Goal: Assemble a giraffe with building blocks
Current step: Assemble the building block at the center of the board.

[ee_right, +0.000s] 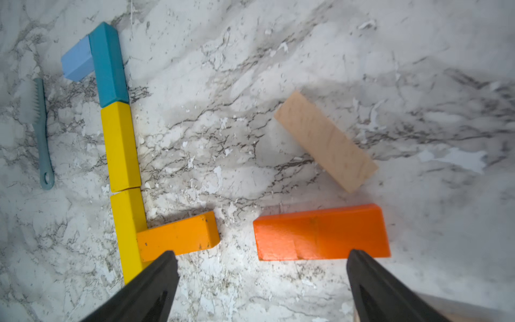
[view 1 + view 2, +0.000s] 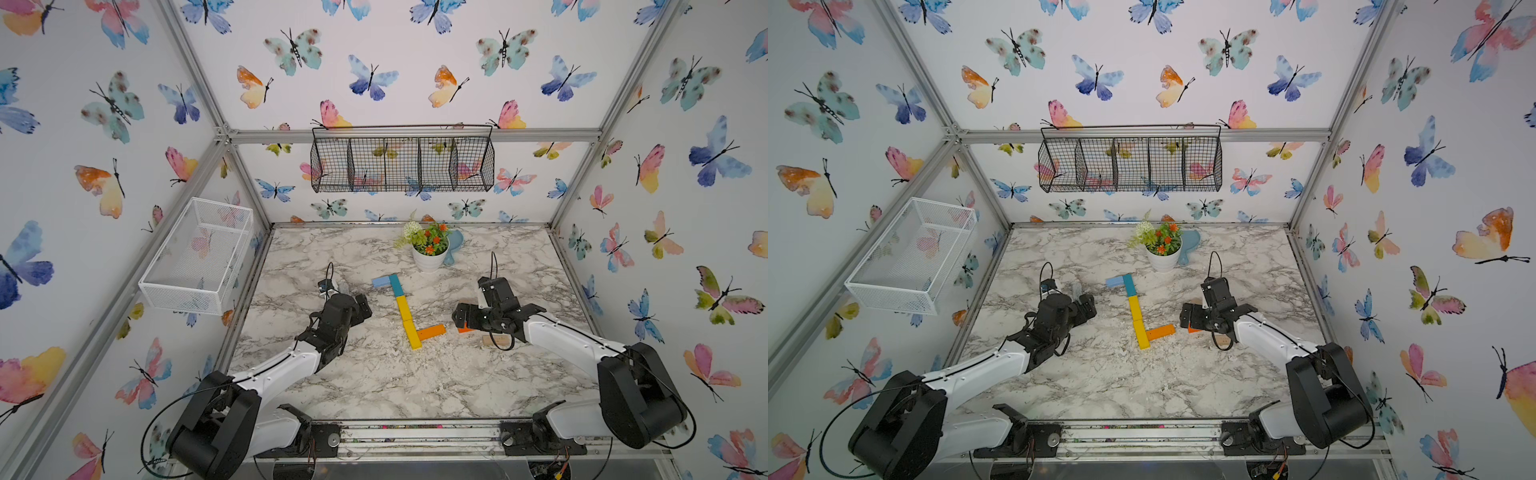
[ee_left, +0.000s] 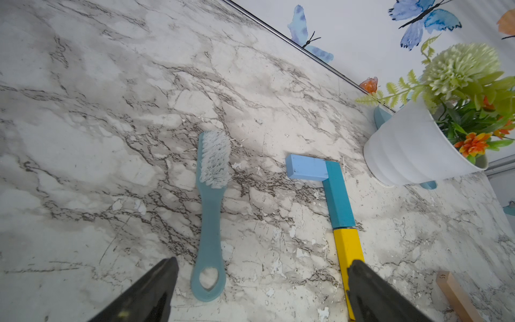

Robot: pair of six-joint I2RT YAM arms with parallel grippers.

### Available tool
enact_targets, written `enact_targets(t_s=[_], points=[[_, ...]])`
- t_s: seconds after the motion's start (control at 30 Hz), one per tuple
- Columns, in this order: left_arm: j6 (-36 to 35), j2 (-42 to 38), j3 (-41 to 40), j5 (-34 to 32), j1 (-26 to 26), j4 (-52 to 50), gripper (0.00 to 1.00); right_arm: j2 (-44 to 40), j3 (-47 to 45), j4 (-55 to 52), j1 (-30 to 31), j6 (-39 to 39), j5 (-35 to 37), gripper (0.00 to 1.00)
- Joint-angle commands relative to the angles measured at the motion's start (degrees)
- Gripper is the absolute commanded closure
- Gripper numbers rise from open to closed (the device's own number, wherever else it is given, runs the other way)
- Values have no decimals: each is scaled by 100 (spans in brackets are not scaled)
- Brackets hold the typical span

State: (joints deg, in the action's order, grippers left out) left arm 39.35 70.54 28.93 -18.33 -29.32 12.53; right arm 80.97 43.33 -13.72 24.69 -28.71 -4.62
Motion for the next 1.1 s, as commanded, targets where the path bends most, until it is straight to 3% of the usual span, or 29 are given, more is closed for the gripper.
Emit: enact_targets(t_s=[0.0,0.17,0.33,0.53,1.07], points=[[-110,-25,17,-22,-8,2,2,340,192,-217,-193,358,257,0],[-165,85,26,139,-12,73,2,795,464,-263,-278,589,405,0],[-165,278,111,353,-12,101,2,1165,474,-75,-277,557,-66,0],[-171,302,130,391,-8,116,2,1046,176,348,-279,298,-545,0],[-191,275,128,409,-3,101,2,869,-147,722,-271,-38,-973,0]])
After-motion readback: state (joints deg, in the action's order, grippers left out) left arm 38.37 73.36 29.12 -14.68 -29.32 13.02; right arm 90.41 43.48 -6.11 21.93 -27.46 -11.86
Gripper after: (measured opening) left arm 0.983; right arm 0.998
